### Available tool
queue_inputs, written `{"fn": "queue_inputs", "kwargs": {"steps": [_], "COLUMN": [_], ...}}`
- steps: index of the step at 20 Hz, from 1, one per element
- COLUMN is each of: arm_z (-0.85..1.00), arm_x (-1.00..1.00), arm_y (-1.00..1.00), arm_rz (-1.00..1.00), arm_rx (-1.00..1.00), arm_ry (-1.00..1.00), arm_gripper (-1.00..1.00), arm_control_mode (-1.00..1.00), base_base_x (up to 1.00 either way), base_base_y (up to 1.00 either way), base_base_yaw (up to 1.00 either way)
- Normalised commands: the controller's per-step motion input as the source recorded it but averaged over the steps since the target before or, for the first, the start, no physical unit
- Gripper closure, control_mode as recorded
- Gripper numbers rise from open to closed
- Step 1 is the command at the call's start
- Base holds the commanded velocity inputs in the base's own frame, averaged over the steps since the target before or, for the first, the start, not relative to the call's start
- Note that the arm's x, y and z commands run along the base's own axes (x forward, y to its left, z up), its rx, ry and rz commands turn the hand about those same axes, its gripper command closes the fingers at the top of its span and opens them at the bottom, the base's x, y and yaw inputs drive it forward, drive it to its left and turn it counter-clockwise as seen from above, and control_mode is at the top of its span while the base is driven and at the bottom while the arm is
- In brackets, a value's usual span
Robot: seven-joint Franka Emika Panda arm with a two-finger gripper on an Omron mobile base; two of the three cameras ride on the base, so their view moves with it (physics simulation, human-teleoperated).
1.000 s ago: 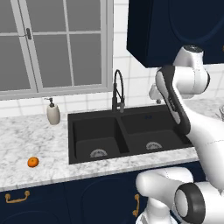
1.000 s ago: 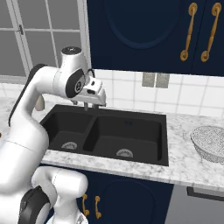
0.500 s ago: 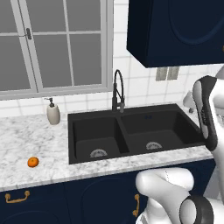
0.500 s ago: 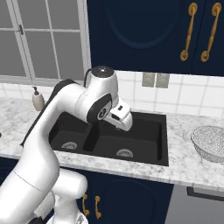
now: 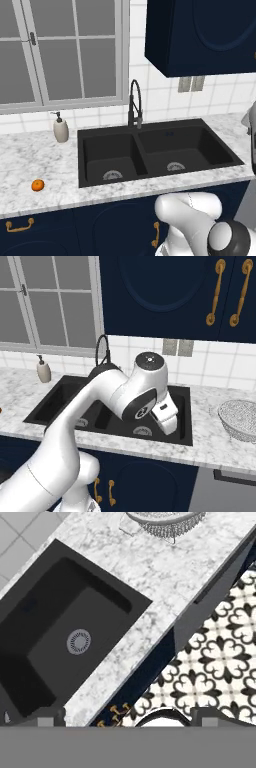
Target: Put the colander in the sink, put the tangerine in the colander, and turn on the sink faucet and pour water over the colander.
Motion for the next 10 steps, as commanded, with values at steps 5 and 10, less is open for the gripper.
{"fn": "queue_inputs", "kwargs": {"steps": [5, 10], "arm_z": [-0.06, -0.16], "arm_x": [0.0, 0.0], "arm_y": [-0.62, -0.62], "arm_rz": [-0.49, -0.42], "arm_rx": [0.02, 0.0], "arm_ry": [0.0, 0.0], "arm_gripper": [-1.0, -1.0], "arm_control_mode": [-1.0, -1.0], "base_base_x": [0.0, 0.0], "base_base_y": [0.0, 0.0], "base_base_yaw": [0.0, 0.0]}}
